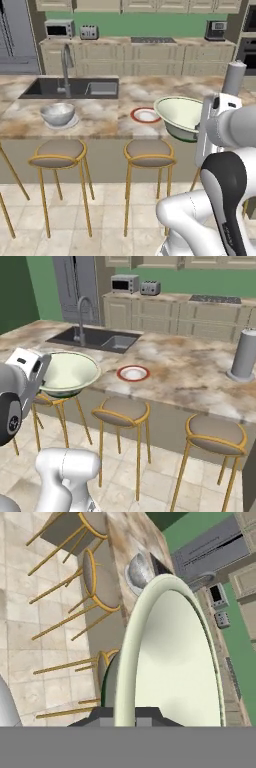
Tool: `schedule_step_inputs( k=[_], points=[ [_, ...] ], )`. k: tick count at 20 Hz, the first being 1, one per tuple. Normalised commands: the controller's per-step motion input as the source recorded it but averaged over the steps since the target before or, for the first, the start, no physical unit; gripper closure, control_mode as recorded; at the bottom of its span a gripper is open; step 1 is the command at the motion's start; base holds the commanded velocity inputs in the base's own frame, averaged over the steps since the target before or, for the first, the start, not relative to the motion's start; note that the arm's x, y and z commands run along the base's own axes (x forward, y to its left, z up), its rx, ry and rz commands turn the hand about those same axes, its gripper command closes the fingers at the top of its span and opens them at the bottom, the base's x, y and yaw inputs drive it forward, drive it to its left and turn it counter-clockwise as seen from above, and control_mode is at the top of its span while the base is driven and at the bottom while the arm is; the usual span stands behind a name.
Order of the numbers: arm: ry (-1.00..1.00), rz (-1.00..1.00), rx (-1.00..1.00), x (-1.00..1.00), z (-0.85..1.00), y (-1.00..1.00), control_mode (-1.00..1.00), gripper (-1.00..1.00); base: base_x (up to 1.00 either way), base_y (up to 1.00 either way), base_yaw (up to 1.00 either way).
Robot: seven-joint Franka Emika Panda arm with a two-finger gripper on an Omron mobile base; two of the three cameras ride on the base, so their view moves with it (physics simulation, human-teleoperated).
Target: Move the bowls from the cabinet to the plates on the dining table.
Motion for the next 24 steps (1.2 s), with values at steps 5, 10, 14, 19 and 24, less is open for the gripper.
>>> schedule_step_inputs(
  k=[5, 10, 14, 19, 24],
  points=[
    [0.00, 0.00, 0.00, 0.00, 0.00, 0.00, 1.00, 1.00, 0.27, 0.41, -0.44],
    [0.00, 0.00, 0.00, 0.00, 0.00, 0.00, 1.00, 1.00, 0.35, 0.05, -0.36],
    [0.00, 0.00, 0.00, 0.00, 0.00, 0.00, 1.00, 1.00, 0.53, 0.08, -0.28],
    [0.00, 0.00, 0.00, 0.00, 0.00, 0.00, 1.00, 1.00, 0.56, 0.27, -0.16],
    [0.00, 0.00, 0.00, 0.00, 0.00, 0.00, 1.00, 1.00, 0.30, 0.06, -0.01]
  ],
)
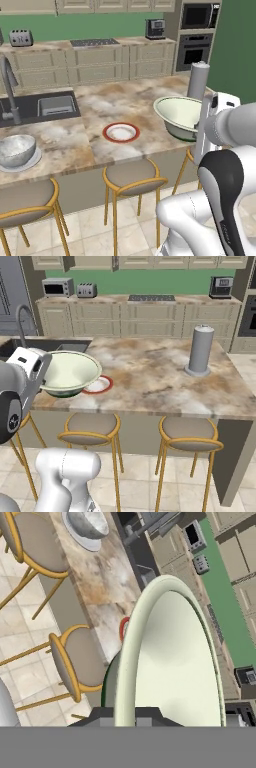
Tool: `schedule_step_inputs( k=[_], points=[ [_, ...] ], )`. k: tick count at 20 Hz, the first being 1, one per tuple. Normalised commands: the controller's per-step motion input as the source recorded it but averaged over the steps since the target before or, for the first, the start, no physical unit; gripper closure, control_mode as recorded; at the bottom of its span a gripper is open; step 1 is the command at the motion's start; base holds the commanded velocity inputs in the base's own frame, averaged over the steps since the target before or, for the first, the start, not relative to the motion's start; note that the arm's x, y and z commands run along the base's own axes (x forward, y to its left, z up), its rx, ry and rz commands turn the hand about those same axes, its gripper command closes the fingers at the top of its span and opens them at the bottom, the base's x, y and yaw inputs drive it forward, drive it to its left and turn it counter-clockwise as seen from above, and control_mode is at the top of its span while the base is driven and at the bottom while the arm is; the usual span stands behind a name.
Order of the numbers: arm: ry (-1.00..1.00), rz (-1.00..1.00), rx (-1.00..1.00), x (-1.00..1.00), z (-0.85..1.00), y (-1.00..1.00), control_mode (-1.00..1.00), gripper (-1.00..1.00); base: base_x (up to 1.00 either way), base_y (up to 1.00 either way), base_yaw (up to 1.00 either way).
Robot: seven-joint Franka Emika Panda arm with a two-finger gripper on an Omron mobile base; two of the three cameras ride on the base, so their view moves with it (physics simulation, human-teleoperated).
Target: Move the bowls from the cabinet to the plates on the dining table.
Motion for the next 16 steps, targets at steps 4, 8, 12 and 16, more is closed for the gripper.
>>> schedule_step_inputs(
  k=[4, 8, 12, 16],
  points=[
    [0.00, 0.00, 0.00, 0.00, 0.00, 0.00, 1.00, 1.00, 0.18, 0.00, 0.00],
    [0.00, 0.00, 0.00, 0.00, 0.00, 0.00, 1.00, 1.00, 0.17, 0.00, 0.00],
    [0.00, 0.00, 0.00, 0.00, 0.00, 0.00, 1.00, 1.00, 0.19, 0.00, 0.01],
    [0.00, 0.00, 0.00, 0.00, 0.00, 0.00, 1.00, 1.00, 0.14, 0.00, 0.01]
  ],
)
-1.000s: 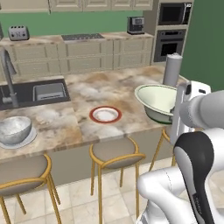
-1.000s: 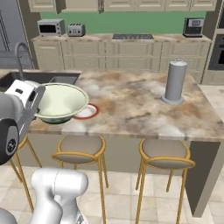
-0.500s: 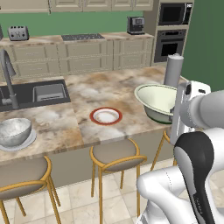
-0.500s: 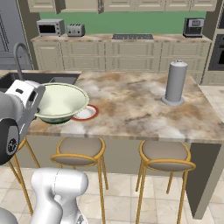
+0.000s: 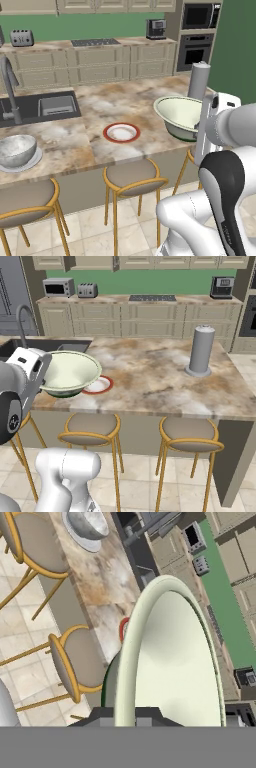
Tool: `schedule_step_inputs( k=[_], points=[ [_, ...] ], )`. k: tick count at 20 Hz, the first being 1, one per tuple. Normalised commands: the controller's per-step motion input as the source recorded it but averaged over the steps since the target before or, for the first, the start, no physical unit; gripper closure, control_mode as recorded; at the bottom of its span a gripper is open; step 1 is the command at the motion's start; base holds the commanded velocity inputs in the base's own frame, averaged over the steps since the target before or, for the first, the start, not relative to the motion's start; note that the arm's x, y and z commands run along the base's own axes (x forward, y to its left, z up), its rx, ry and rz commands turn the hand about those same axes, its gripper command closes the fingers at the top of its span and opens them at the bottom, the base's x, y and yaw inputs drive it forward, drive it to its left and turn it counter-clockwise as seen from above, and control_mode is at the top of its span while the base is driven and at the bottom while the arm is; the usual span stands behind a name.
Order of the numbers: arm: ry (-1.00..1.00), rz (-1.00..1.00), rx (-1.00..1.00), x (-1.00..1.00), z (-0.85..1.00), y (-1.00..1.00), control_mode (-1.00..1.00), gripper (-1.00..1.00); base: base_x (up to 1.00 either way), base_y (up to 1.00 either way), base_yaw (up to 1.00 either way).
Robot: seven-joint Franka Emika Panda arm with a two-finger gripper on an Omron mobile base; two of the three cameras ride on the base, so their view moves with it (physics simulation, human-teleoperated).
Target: Move the bowls from the cabinet to the plates on the dining table.
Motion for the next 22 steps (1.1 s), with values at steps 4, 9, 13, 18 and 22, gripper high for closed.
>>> schedule_step_inputs(
  k=[4, 9, 13, 18, 22],
  points=[
    [0.00, 0.00, 0.00, 0.00, 0.00, 0.00, 1.00, 1.00, 0.28, 0.00, 0.03],
    [0.04, 0.07, 0.00, 0.38, -0.22, 0.00, -1.00, 1.00, 0.00, 0.00, 0.00],
    [0.12, 0.19, 0.00, 0.82, -0.40, -0.03, -1.00, 1.00, 0.00, 0.00, 0.00],
    [0.07, 0.26, -0.03, 0.94, -0.43, -0.02, -1.00, 1.00, 0.00, 0.00, 0.00],
    [0.00, 0.25, -0.10, 0.86, -0.46, 0.00, -1.00, 1.00, 0.00, 0.00, 0.00]
  ],
)
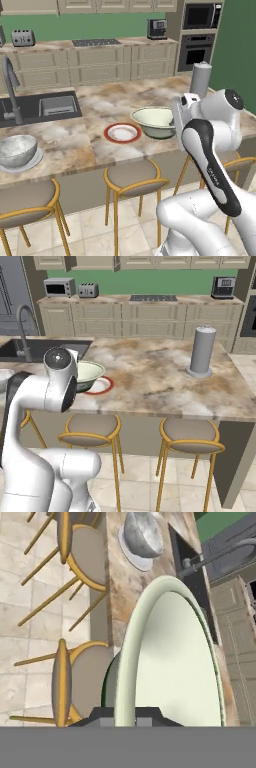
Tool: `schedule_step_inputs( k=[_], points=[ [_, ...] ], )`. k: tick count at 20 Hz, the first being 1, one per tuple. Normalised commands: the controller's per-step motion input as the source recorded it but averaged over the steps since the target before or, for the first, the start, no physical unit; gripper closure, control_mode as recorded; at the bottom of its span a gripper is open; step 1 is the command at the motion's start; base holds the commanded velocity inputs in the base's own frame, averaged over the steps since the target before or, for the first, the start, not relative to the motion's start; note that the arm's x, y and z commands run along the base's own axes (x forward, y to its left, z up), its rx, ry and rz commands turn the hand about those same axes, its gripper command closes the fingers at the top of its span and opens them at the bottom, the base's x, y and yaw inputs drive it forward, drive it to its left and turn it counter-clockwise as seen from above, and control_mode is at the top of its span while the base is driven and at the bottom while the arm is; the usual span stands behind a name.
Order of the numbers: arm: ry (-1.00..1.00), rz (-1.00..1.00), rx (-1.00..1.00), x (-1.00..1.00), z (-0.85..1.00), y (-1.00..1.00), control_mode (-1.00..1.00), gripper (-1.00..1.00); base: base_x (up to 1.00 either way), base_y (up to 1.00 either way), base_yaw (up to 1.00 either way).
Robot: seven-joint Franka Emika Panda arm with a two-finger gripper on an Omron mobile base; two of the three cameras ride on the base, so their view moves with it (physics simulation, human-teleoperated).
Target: Move the bowls from the cabinet to the plates on the dining table.
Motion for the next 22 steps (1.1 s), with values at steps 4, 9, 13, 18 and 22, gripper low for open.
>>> schedule_step_inputs(
  k=[4, 9, 13, 18, 22],
  points=[
    [0.00, 0.24, -0.09, 0.91, -0.47, -0.04, -1.00, 1.00, 0.00, 0.00, 0.00],
    [0.00, 0.19, -0.12, 0.85, -0.48, 0.00, -1.00, 1.00, 0.00, 0.00, 0.00],
    [-0.02, 0.11, -0.12, 0.80, -0.38, 0.00, -1.00, 1.00, 0.00, 0.00, 0.00],
    [-0.02, 0.06, -0.11, 0.66, -0.26, 0.00, -1.00, 1.00, 0.00, 0.00, 0.00],
    [-0.01, 0.03, -0.10, 0.59, -0.15, 0.03, -1.00, 1.00, 0.00, 0.00, 0.00]
  ],
)
